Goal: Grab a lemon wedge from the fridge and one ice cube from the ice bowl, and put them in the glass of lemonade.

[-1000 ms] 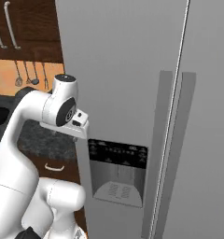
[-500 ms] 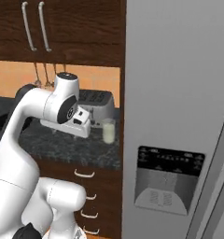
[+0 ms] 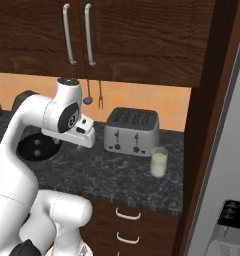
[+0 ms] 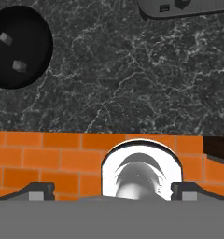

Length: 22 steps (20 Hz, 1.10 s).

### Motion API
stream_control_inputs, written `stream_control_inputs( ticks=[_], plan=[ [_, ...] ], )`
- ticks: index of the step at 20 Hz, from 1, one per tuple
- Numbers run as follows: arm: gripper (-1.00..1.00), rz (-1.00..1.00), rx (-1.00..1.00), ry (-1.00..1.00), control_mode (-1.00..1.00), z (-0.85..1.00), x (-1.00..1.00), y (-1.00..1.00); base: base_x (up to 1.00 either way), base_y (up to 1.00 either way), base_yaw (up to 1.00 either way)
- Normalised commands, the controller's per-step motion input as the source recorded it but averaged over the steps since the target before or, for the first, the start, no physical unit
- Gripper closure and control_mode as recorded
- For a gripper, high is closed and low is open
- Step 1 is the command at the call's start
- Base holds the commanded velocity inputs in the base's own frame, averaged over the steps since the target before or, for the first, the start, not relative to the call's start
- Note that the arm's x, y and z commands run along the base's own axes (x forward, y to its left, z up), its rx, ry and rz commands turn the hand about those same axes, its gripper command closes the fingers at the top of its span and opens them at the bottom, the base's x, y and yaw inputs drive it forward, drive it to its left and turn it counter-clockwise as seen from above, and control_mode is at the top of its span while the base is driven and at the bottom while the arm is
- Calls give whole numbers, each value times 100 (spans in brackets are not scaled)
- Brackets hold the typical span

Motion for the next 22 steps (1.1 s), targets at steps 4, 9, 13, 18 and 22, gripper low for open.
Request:
stream_control_inputs(
  ticks=[4, 9, 13, 18, 22],
  plan=[
    [-100, 0, 0, 0, 100, 0, 0, 0, 52, -76, 4],
    [-100, 0, 0, 0, 100, 0, 0, 0, 8, -14, 0],
    [-100, 0, 0, 0, -100, 0, 1, 16, 0, 0, 0],
    [-100, 25, -2, 5, -100, -11, 13, 58, 0, 0, 0],
    [-100, 24, 0, 17, -100, -36, 7, 53, 0, 0, 0]
  ],
)
